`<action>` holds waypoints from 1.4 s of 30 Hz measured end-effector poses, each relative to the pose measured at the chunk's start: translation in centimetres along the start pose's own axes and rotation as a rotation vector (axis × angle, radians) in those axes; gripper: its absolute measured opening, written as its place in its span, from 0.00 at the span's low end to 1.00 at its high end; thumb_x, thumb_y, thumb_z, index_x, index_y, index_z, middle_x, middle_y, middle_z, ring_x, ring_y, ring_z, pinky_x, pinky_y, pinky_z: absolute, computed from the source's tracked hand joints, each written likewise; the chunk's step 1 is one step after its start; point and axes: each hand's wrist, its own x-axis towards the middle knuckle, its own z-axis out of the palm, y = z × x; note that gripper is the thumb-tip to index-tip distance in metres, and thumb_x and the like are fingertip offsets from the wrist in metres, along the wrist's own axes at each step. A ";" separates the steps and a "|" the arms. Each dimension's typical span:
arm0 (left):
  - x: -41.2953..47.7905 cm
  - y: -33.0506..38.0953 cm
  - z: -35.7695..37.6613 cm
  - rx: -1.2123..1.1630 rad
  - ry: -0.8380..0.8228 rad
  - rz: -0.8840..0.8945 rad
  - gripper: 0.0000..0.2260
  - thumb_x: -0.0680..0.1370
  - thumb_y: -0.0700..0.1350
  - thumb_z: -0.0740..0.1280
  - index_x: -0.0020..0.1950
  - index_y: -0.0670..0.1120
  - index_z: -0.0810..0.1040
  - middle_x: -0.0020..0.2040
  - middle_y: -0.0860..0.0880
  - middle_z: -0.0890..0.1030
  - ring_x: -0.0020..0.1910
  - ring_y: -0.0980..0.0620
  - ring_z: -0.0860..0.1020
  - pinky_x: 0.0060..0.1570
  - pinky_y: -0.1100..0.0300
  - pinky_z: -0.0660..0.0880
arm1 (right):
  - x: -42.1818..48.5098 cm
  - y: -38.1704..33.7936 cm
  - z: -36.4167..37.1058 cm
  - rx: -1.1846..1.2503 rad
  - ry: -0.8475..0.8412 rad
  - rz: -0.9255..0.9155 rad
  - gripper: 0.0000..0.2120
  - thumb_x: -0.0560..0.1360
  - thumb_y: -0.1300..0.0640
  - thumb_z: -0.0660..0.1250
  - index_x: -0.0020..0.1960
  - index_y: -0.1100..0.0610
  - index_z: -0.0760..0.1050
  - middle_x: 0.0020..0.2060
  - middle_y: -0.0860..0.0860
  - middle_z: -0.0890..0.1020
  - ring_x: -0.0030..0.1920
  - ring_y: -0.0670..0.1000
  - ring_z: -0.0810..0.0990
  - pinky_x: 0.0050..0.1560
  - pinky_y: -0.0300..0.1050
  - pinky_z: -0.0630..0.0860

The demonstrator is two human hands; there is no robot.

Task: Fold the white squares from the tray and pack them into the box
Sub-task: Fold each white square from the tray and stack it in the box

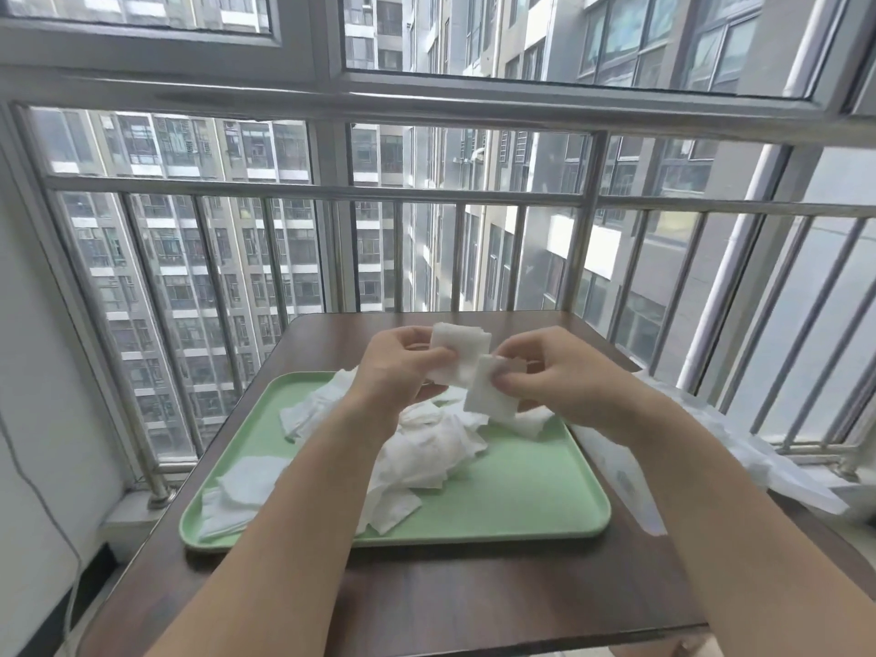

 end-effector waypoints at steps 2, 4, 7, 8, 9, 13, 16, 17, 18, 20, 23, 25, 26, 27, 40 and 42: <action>-0.3 0.1 0.2 0.016 -0.069 0.007 0.11 0.73 0.34 0.74 0.54 0.42 0.83 0.48 0.44 0.87 0.47 0.48 0.85 0.45 0.57 0.82 | 0.5 -0.2 -0.4 0.078 0.046 -0.029 0.08 0.75 0.63 0.73 0.54 0.60 0.82 0.46 0.55 0.86 0.46 0.53 0.85 0.48 0.47 0.84; -0.8 0.3 0.5 0.011 -0.137 0.021 0.11 0.74 0.35 0.74 0.55 0.42 0.83 0.48 0.43 0.87 0.47 0.47 0.86 0.47 0.56 0.82 | 1.2 0.0 -0.6 0.124 0.104 -0.030 0.11 0.72 0.64 0.76 0.55 0.61 0.82 0.44 0.56 0.86 0.45 0.54 0.86 0.46 0.48 0.84; -1.1 0.6 0.8 -0.029 -0.203 0.033 0.10 0.75 0.36 0.74 0.56 0.42 0.82 0.49 0.43 0.87 0.47 0.48 0.86 0.47 0.56 0.81 | 2.1 0.5 -0.6 0.198 0.157 -0.002 0.11 0.71 0.64 0.77 0.52 0.62 0.82 0.42 0.57 0.86 0.42 0.52 0.86 0.40 0.43 0.83; -1.2 0.6 0.8 -0.035 -0.212 0.033 0.10 0.75 0.38 0.74 0.56 0.42 0.82 0.49 0.43 0.87 0.47 0.48 0.86 0.47 0.57 0.81 | 2.3 0.6 -0.6 0.224 0.168 0.008 0.11 0.71 0.64 0.77 0.51 0.63 0.82 0.42 0.57 0.86 0.41 0.52 0.86 0.38 0.41 0.82; -1.1 0.6 0.9 -0.035 -0.215 0.032 0.10 0.75 0.39 0.74 0.56 0.43 0.82 0.50 0.42 0.87 0.48 0.48 0.86 0.47 0.57 0.80 | 2.5 0.8 -0.6 0.245 0.176 0.018 0.11 0.70 0.64 0.78 0.51 0.63 0.81 0.42 0.58 0.86 0.40 0.51 0.85 0.37 0.40 0.81; -0.8 0.4 1.1 -0.029 -0.202 0.002 0.08 0.81 0.46 0.68 0.55 0.44 0.84 0.51 0.42 0.86 0.49 0.46 0.86 0.50 0.53 0.81 | 3.1 1.0 -0.5 0.231 0.177 0.039 0.13 0.70 0.62 0.79 0.51 0.65 0.80 0.41 0.59 0.85 0.35 0.47 0.84 0.36 0.39 0.81; -0.9 0.2 1.1 -0.014 -0.185 0.034 0.11 0.77 0.48 0.73 0.56 0.44 0.83 0.50 0.44 0.87 0.51 0.45 0.85 0.55 0.52 0.81 | 3.6 0.7 -0.3 0.085 0.180 0.039 0.16 0.71 0.53 0.78 0.48 0.64 0.79 0.35 0.55 0.83 0.28 0.44 0.79 0.28 0.35 0.75; -0.8 0.1 1.1 -0.011 -0.158 0.050 0.11 0.76 0.44 0.75 0.56 0.44 0.82 0.50 0.44 0.86 0.50 0.46 0.85 0.54 0.52 0.82 | 3.8 0.7 -0.4 -0.001 0.192 0.039 0.18 0.72 0.49 0.77 0.47 0.63 0.78 0.34 0.53 0.83 0.28 0.44 0.79 0.27 0.35 0.74; -0.7 0.0 1.0 -0.015 -0.123 0.053 0.11 0.75 0.41 0.75 0.57 0.43 0.81 0.50 0.44 0.86 0.49 0.46 0.86 0.53 0.53 0.82 | 4.1 0.8 -0.7 -0.089 0.201 0.045 0.18 0.74 0.46 0.74 0.46 0.62 0.78 0.34 0.53 0.83 0.29 0.46 0.80 0.29 0.36 0.76; -0.4 -0.2 0.8 -0.012 -0.047 0.044 0.11 0.75 0.37 0.74 0.56 0.43 0.81 0.51 0.44 0.86 0.48 0.47 0.85 0.52 0.53 0.83 | 4.6 1.2 -1.6 -0.240 0.181 0.074 0.15 0.78 0.46 0.68 0.48 0.59 0.79 0.36 0.52 0.84 0.35 0.50 0.83 0.37 0.42 0.81; 0.1 -0.3 0.5 -0.016 0.004 0.032 0.12 0.75 0.37 0.73 0.57 0.43 0.81 0.50 0.44 0.85 0.47 0.48 0.84 0.49 0.55 0.83 | 4.7 2.2 -2.8 -0.494 -0.029 0.100 0.06 0.79 0.53 0.69 0.54 0.54 0.81 0.46 0.47 0.85 0.44 0.45 0.83 0.38 0.34 0.75; 0.1 -0.4 0.5 -0.016 -0.003 0.034 0.12 0.75 0.37 0.73 0.58 0.42 0.81 0.50 0.44 0.85 0.47 0.48 0.84 0.50 0.54 0.83 | 4.6 2.8 -2.3 -0.610 -0.205 0.082 0.10 0.75 0.52 0.73 0.56 0.50 0.80 0.51 0.45 0.83 0.49 0.44 0.81 0.43 0.34 0.74; 0.1 -0.4 0.6 -0.009 -0.008 0.036 0.12 0.75 0.37 0.73 0.57 0.43 0.81 0.50 0.44 0.85 0.47 0.48 0.84 0.51 0.53 0.83 | 4.7 3.1 -1.7 -0.656 -0.251 0.077 0.14 0.73 0.51 0.75 0.58 0.49 0.80 0.53 0.45 0.81 0.51 0.45 0.80 0.47 0.38 0.74; 0.0 -0.4 0.7 -0.001 -0.011 0.037 0.11 0.75 0.38 0.73 0.57 0.43 0.81 0.50 0.44 0.85 0.47 0.47 0.84 0.52 0.52 0.83 | 4.8 3.3 -1.0 -0.700 -0.263 0.072 0.18 0.71 0.50 0.76 0.59 0.49 0.79 0.55 0.45 0.79 0.52 0.46 0.79 0.50 0.41 0.75; 0.2 -0.4 0.3 0.035 0.044 0.024 0.09 0.75 0.38 0.72 0.55 0.45 0.80 0.48 0.48 0.84 0.47 0.51 0.83 0.49 0.55 0.83 | 5.1 2.9 0.4 -0.726 -0.073 -0.020 0.05 0.75 0.59 0.72 0.49 0.52 0.85 0.47 0.48 0.85 0.49 0.49 0.83 0.54 0.48 0.80; 0.3 -0.4 0.1 0.045 0.063 0.015 0.10 0.75 0.38 0.72 0.56 0.45 0.80 0.50 0.47 0.83 0.47 0.52 0.82 0.46 0.56 0.83 | 4.7 2.9 -0.7 -0.609 -0.042 -0.009 0.04 0.75 0.58 0.72 0.49 0.53 0.85 0.45 0.47 0.85 0.47 0.46 0.83 0.54 0.44 0.79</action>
